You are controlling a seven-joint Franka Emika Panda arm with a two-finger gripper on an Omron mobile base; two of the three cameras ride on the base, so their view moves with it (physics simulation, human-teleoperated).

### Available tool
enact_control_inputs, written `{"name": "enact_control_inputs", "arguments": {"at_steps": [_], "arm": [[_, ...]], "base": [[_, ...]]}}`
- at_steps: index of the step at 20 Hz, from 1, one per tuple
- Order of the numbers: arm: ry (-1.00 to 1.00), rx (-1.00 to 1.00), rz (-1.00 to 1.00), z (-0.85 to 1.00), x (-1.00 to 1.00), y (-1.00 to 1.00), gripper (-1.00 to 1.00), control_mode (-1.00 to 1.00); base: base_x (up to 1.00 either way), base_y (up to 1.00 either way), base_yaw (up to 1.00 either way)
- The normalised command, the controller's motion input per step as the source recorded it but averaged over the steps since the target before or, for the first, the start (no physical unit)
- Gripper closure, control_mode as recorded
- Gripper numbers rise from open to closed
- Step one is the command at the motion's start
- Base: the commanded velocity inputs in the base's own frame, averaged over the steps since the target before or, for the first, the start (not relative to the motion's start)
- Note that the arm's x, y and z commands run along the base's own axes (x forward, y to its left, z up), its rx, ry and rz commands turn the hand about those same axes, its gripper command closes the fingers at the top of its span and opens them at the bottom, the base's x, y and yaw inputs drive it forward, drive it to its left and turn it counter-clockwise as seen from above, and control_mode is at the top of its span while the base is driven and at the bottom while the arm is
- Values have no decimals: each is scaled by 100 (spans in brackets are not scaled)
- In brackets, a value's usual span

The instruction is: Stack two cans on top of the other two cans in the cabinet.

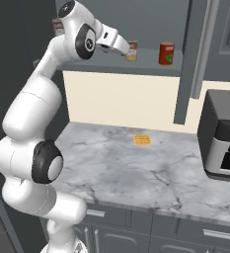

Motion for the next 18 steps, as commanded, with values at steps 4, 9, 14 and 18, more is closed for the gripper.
{"name": "enact_control_inputs", "arguments": {"at_steps": [4, 9, 14, 18], "arm": [[-3, 2, -2, -19, 26, -13, -100, -100], [-4, 0, 0, -1, 22, -11, -100, -100], [-1, 0, 0, -2, 19, -12, -100, -100], [0, 0, 0, -4, 24, -7, -100, -100]], "base": [[0, 0, 0], [0, 0, 0], [0, 0, 0], [0, 0, 0]]}}
